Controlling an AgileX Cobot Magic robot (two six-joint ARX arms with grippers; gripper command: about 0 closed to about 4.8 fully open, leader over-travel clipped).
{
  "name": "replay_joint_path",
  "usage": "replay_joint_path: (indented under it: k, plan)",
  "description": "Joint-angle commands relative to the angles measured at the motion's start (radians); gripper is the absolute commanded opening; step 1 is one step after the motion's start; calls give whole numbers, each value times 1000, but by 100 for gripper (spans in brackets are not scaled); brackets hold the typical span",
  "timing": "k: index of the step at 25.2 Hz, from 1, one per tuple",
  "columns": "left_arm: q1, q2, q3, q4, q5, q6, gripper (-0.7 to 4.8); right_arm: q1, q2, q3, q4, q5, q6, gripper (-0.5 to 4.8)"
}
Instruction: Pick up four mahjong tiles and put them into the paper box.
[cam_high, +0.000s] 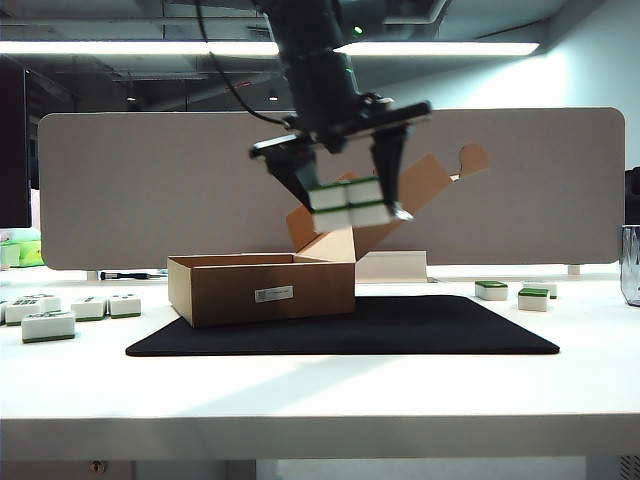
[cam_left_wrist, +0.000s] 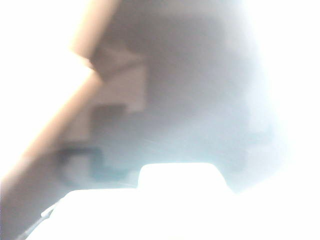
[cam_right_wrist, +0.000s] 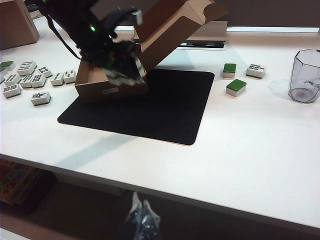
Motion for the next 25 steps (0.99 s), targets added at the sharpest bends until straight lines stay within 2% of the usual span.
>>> replay_joint_path:
  k: [1, 7, 11, 12, 20, 25]
  plan:
    - [58, -29, 5, 4, -108, 82, 236, 0, -12, 3, 2, -1, -1, -1]
    - [205, -3, 3, 56, -117, 102, 236, 0, -12, 2, -25, -1, -1, -1]
    - [244, 29, 3, 75, -113, 105, 237, 0, -12, 1, -27, -1, -2, -1]
    - [255, 52, 3, 89, -114, 128, 237, 0, -12, -2, -29, -1, -1, -1]
    - [266, 155, 4, 166, -112, 165, 237, 0, -12, -9, -35, 3, -2, -1]
    - [266, 209, 4, 140, -82, 165, 242, 0, -12, -9, -35, 25, -2, -1]
